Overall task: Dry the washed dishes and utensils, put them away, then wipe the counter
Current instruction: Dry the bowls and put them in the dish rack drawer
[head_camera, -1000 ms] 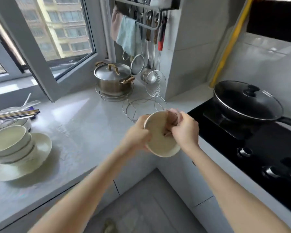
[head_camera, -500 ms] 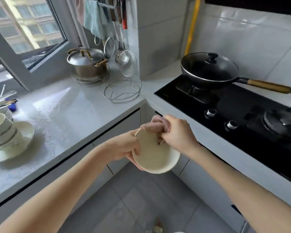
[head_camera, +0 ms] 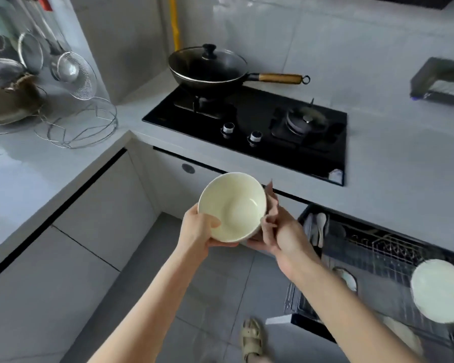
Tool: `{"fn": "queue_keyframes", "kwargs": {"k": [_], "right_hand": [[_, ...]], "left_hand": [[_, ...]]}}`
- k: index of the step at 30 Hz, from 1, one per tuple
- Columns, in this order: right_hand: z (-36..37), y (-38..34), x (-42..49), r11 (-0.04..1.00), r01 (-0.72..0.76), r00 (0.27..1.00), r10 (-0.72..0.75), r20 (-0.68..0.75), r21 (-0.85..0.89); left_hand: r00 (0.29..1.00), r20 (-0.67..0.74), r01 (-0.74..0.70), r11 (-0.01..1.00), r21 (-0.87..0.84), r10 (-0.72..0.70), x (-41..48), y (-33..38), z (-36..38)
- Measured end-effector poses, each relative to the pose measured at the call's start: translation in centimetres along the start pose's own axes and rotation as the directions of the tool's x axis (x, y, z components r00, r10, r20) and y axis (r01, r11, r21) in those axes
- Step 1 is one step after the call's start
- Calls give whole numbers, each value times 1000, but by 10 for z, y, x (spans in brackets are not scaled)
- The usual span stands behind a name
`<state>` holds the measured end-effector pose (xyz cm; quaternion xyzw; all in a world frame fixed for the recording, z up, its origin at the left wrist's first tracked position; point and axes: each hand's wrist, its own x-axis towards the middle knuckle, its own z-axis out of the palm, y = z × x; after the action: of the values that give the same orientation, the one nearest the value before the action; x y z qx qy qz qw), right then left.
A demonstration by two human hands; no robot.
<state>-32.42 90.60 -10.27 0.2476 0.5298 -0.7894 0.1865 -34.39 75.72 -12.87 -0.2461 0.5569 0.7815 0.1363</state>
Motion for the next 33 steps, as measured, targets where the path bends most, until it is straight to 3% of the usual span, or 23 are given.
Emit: {"fn": "queue_keyframes", "kwargs": {"k": [1, 3, 5, 7, 8, 12, 15, 19, 24, 29, 31, 33], "right_hand": [[-18, 2, -9, 999, -10, 999, 11, 33, -33], [-61, 6, -22, 966, 29, 1000, -28, 9, -258], [-107, 2, -32, 792, 94, 982, -175, -77, -604], [-146, -7, -37, 597, 120, 961, -271, -59, -794], [-166, -14, -38, 587, 124, 965, -260, -41, -800], [-239, -40, -36, 796, 134, 989, -144, 30, -590], [-299, -55, -34, 901, 89, 994, -108, -21, -426], [-390, -70, -31, 936, 21, 992, -64, -112, -350], [-474, -89, -18, 923, -62, 975, -26, -222, -381], [-549, -79, -14, 848, -242, 940, 84, -331, -472], [-577, -64, -14, 711, -323, 917, 71, -393, -625], [-602, -44, -11, 476, -403, 899, 48, -434, -782]], "left_hand": [[1000, 3, -4, 1000, 5, 4, 3, -4, 11], [1000, 30, -5, 1000, 20, 4, 10, -13, 32], [997, 82, 10, 998, 59, -15, 15, -23, 56], [989, 142, 25, 994, 103, -40, 17, -35, 84], [984, 173, 32, 992, 121, -53, 19, -45, 102], [958, 264, 27, 953, 303, -111, 26, -93, 186], [923, 332, 77, 938, 337, -195, 26, -131, 250], [831, 458, 127, 910, 395, -315, 31, -180, 326], [809, 461, 167, 894, 415, -365, 36, -235, 400], [719, 415, 165, 716, 678, -558, 47, -278, 429], [755, 339, 216, 701, 679, -561, 55, -286, 431], [803, 266, 242, 701, 671, -533, 64, -289, 430]]}}
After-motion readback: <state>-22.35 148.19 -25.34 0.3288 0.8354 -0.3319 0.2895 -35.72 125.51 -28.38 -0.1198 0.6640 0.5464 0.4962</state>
